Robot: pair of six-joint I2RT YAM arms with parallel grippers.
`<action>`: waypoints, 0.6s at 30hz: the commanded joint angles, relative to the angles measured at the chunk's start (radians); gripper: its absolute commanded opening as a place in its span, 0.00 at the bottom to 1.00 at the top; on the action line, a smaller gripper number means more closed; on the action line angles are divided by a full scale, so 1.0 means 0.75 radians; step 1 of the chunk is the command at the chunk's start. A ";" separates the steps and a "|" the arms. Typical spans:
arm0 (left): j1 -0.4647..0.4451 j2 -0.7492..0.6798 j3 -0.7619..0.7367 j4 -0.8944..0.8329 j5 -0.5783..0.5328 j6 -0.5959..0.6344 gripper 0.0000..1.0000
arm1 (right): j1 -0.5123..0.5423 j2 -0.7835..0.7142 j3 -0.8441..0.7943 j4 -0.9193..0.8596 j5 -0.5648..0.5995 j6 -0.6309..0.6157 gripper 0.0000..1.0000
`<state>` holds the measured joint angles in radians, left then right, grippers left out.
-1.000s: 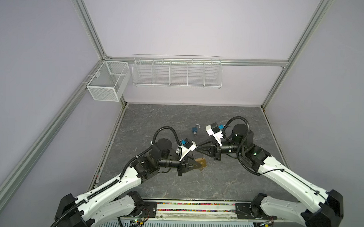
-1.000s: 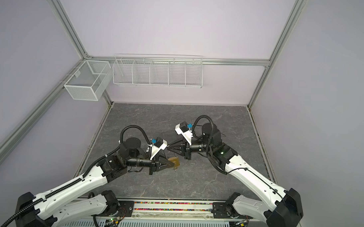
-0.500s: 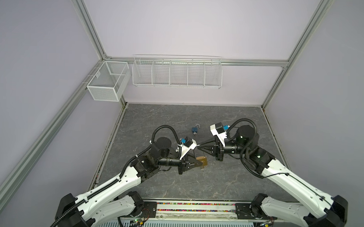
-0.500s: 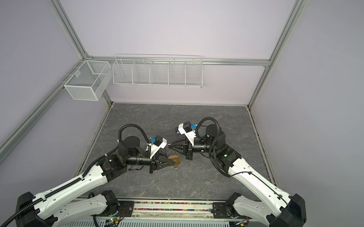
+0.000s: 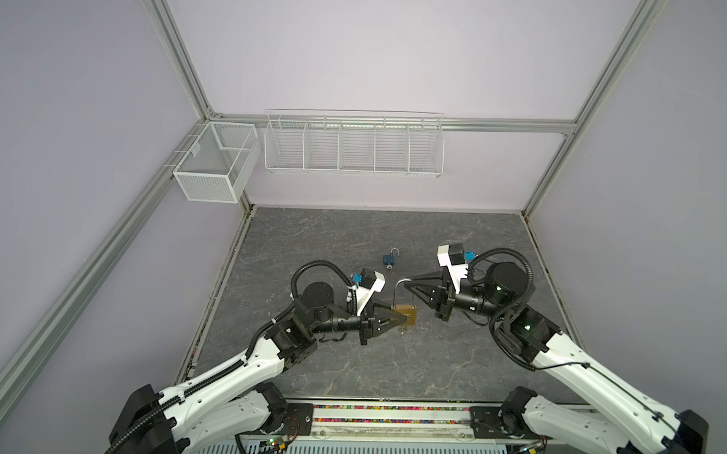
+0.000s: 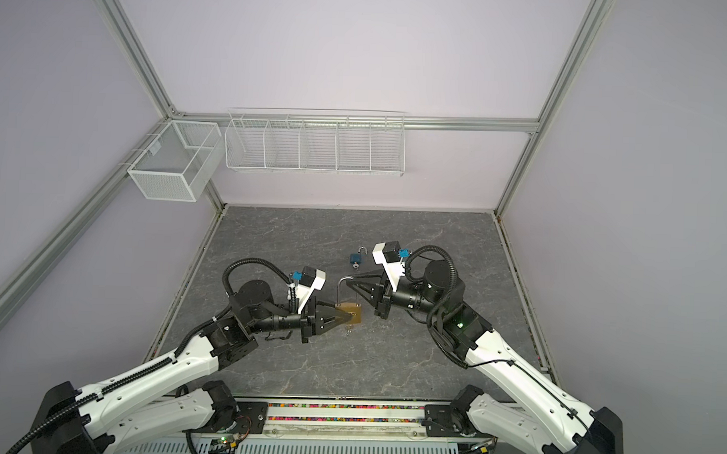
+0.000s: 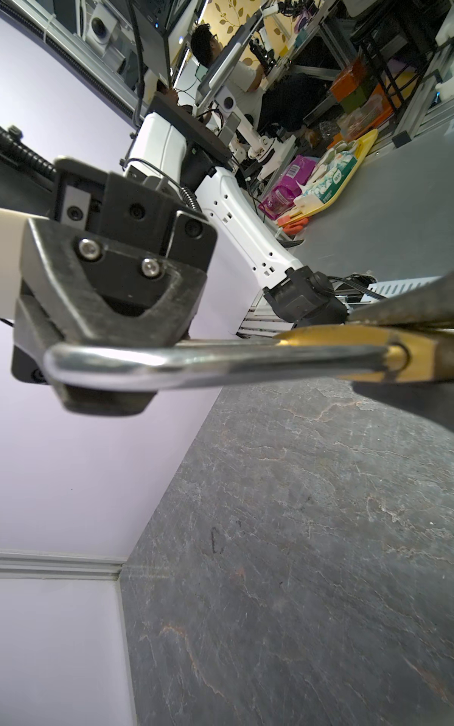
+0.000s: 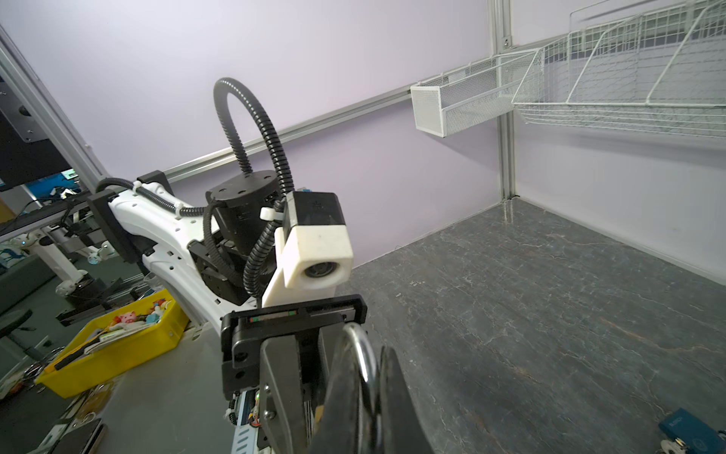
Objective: Unlock with the key
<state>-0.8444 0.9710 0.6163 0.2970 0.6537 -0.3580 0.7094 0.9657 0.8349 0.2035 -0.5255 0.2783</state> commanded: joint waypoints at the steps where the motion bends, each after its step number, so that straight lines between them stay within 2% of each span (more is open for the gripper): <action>1: 0.015 -0.007 0.055 0.020 -0.152 0.021 0.00 | -0.019 -0.016 0.044 -0.082 0.239 -0.026 0.62; 2: 0.018 -0.012 0.053 -0.001 -0.187 0.027 0.00 | -0.021 -0.031 0.051 -0.124 0.290 -0.047 0.78; 3: 0.024 -0.015 0.047 -0.013 -0.226 0.025 0.00 | -0.023 -0.050 0.048 -0.154 0.340 -0.056 0.88; 4: 0.038 -0.019 0.037 -0.027 -0.280 0.012 0.00 | -0.027 -0.077 0.040 -0.188 0.400 -0.062 0.94; 6: 0.078 -0.029 -0.002 -0.008 -0.361 -0.042 0.00 | -0.038 -0.138 0.025 -0.274 0.498 -0.062 0.95; 10: 0.149 -0.059 -0.063 -0.005 -0.692 -0.337 0.00 | -0.036 -0.259 -0.015 -0.508 0.706 -0.014 0.96; 13: 0.160 -0.039 -0.070 -0.070 -0.887 -0.684 0.00 | 0.001 -0.296 -0.088 -0.592 0.761 0.005 0.85; 16: 0.160 0.005 -0.124 -0.035 -0.932 -1.019 0.00 | 0.079 -0.272 -0.143 -0.591 0.824 -0.013 0.68; 18: 0.156 0.029 -0.150 0.009 -0.899 -1.169 0.00 | 0.148 -0.227 -0.148 -0.576 0.896 -0.050 0.66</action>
<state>-0.7242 0.9783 0.5194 0.2165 0.0437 -0.9440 0.7712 0.7616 0.7479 -0.1867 0.0452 0.2703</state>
